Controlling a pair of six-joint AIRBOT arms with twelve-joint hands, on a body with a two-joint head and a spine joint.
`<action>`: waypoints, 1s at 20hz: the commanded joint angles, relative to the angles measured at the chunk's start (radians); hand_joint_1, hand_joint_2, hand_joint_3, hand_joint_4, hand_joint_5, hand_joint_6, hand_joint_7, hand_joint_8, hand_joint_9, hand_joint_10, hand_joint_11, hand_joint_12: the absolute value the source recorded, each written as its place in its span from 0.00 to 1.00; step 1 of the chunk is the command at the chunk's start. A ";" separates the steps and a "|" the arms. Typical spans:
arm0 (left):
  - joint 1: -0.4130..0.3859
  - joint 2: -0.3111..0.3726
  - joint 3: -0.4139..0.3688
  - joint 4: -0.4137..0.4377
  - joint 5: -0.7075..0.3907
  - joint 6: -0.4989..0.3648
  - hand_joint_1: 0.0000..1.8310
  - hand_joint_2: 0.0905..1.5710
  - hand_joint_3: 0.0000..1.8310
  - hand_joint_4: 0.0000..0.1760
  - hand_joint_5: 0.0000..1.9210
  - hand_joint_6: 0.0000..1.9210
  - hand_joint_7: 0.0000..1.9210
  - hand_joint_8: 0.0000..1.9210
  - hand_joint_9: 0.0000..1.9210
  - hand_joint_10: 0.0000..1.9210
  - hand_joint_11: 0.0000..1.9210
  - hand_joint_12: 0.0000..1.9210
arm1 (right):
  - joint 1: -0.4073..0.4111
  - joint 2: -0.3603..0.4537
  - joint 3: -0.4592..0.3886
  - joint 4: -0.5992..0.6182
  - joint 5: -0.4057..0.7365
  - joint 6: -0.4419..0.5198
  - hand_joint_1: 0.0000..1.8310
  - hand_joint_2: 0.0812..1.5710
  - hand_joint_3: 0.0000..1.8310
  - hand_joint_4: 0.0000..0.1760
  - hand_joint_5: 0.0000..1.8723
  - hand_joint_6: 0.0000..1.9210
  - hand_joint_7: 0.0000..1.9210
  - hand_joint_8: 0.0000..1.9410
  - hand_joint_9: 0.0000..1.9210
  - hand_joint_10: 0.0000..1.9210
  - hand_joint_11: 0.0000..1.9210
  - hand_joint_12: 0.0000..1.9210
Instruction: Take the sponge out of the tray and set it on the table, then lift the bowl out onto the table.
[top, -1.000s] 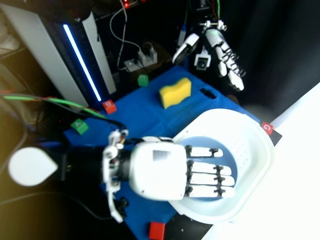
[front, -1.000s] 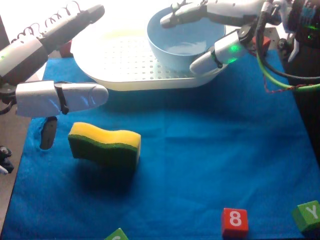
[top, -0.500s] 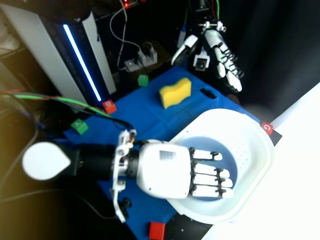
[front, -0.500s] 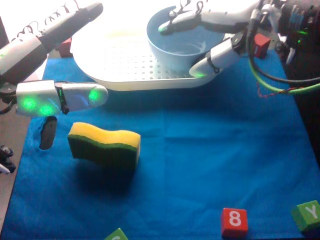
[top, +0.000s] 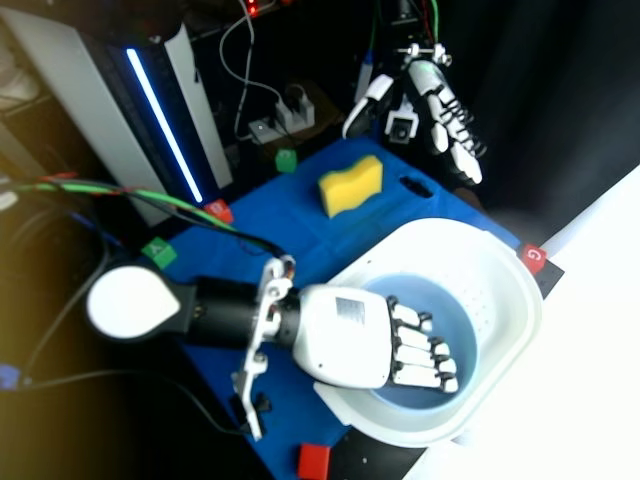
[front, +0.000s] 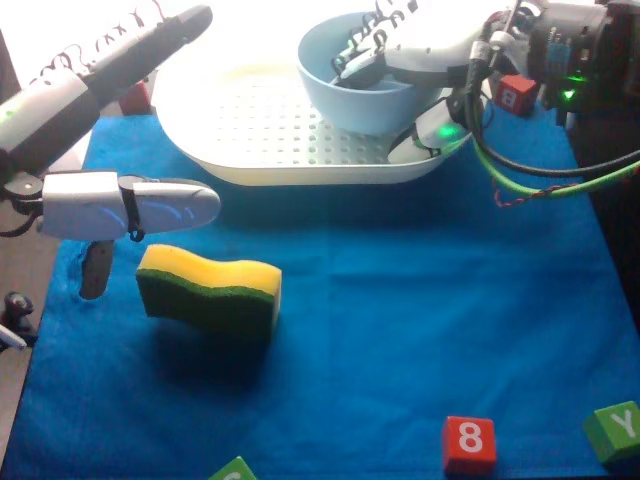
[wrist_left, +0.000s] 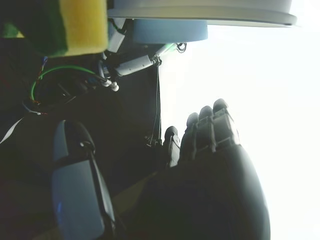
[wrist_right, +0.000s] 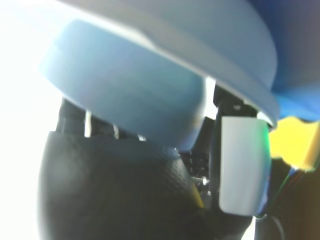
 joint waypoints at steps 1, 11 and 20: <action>-0.008 -0.006 0.004 -0.017 -0.123 -0.012 0.37 0.52 0.00 1.00 0.00 0.00 0.00 0.00 0.00 0.00 0.00 0.00 | 0.011 -0.008 0.004 0.011 0.016 -0.003 0.52 0.60 0.00 0.82 0.21 0.00 0.13 0.00 0.11 0.00 0.00 0.25; -0.008 -0.013 0.011 -0.017 -0.127 -0.020 0.37 0.55 0.01 0.94 0.00 0.00 0.00 0.00 0.00 0.00 0.00 0.00 | 0.024 -0.029 0.010 -0.070 -0.021 -0.002 0.64 0.68 0.00 0.00 0.56 0.44 0.57 0.48 0.59 0.72 0.57 0.92; -0.008 -0.018 0.014 -0.017 -0.132 -0.027 0.39 0.54 0.00 0.94 0.00 0.00 0.00 0.00 0.00 0.00 0.00 0.00 | 0.026 -0.033 0.013 -0.072 -0.021 -0.002 0.68 0.70 0.00 0.00 0.50 0.52 0.52 0.58 0.61 0.87 0.61 1.00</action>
